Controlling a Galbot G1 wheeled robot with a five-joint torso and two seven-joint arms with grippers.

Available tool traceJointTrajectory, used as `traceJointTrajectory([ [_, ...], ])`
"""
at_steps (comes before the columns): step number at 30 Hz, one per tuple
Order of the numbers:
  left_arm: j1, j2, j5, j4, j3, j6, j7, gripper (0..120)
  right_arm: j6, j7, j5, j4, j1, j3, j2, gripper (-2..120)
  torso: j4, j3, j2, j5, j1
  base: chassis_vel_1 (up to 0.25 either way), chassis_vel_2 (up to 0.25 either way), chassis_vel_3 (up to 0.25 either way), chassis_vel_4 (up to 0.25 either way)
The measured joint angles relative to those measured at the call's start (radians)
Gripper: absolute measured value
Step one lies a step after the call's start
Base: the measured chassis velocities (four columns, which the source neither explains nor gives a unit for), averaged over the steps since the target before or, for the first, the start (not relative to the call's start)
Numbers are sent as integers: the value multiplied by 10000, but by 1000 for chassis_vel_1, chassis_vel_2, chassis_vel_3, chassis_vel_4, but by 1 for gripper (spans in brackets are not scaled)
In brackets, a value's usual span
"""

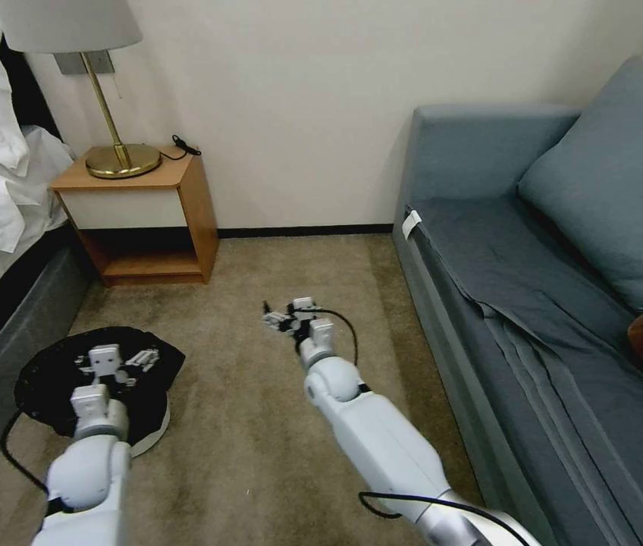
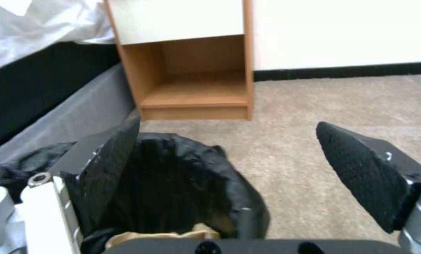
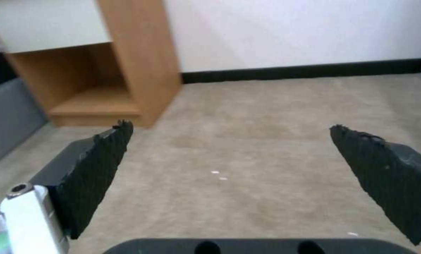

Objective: Pick up the trash bin, then pick up the garbage on the floor and place it into the trash bin.

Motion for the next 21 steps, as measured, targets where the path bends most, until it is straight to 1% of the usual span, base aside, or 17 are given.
traceJointTrajectory([
  [8,21,190,66,36,188,-46,78,100,-115,-101,-110,60,-147,686,-248,100,2,-1,0,0,0,0,0,0,0],
  [14,113,202,158,2,228,-5,72,100,51,-387,-475,-33,-493,964,-325,100,2,-1,0,-1,0,0,0,0,0],
  [21,125,208,164,-4,226,8,60,100,81,-422,-511,-59,-564,1015,-314,100,2,-1,0,-1,0,0,0,0,0],
])
